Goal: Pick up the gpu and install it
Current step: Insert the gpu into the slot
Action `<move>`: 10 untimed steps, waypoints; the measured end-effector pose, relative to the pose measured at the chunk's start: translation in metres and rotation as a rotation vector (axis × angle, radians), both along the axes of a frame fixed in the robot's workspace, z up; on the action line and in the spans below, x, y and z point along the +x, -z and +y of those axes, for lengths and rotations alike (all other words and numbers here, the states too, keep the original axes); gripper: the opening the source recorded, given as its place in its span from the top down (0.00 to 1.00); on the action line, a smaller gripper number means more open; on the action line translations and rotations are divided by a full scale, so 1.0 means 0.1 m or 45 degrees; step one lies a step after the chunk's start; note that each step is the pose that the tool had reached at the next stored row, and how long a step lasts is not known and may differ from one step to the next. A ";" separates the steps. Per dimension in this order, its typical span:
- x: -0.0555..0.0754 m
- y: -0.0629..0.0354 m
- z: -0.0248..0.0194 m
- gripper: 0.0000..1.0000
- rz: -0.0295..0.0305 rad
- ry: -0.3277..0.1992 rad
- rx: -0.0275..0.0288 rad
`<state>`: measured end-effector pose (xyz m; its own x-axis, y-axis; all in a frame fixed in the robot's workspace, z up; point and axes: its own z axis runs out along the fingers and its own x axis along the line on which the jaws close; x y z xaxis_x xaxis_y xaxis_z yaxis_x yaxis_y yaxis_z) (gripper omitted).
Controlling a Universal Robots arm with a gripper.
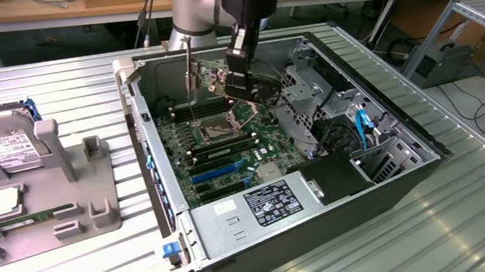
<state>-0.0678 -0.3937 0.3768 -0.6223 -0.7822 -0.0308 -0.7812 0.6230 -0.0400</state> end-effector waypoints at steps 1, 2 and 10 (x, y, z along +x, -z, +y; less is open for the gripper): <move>0.00 0.000 0.000 0.73 0.0000 -0.011 0.0000; 0.00 0.000 0.000 0.73 0.0000 -0.019 -0.0001; 0.00 0.003 0.000 0.73 0.0000 -0.094 0.0000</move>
<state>-0.0677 -0.3937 0.3766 -0.5629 -0.8260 -0.0308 -0.8250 0.5637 -0.0400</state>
